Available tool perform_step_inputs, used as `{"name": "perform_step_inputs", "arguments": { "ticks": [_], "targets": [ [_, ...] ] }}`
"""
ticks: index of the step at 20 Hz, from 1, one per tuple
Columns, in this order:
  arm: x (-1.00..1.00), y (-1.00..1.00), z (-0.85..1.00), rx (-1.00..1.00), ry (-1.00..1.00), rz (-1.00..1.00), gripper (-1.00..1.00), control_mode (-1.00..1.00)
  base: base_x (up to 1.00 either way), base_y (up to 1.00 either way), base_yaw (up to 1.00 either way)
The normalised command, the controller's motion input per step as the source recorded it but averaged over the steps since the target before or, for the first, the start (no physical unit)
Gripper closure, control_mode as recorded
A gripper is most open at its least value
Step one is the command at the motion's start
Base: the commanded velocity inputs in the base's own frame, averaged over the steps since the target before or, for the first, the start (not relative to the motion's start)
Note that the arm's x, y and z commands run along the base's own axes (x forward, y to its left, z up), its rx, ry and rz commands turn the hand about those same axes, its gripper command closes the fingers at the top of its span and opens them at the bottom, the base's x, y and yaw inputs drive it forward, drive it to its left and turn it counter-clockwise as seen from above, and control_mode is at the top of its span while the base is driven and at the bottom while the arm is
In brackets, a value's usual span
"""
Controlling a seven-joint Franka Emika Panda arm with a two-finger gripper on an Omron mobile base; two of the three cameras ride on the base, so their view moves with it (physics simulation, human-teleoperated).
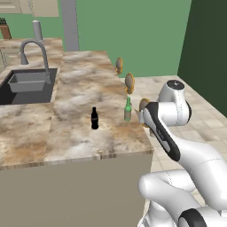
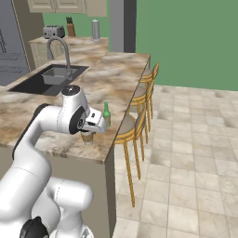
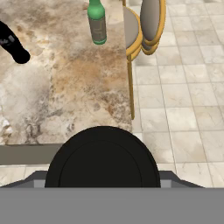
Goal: Move the drinks to the dining counter.
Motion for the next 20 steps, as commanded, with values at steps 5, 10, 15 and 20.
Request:
{"name": "perform_step_inputs", "arguments": {
  "ticks": [5, 10, 15, 20],
  "targets": [
    [0.0, 0.0, 0.0, 0.0, 0.0, 0.0, 1.0, 1.0, 0.27, -0.09, -0.01],
    [0.0, 0.0, 0.0, 0.0, 0.0, 0.0, 1.0, 1.0, 0.04, 0.31, -0.09],
    [0.0, 0.0, 0.0, 0.0, 0.0, 0.0, 1.0, 1.0, 0.0, 0.57, -0.16],
    [0.0, 0.0, 0.0, 0.0, 0.0, 0.0, 1.0, 1.0, 0.02, 0.77, -0.11]
  ]
}}
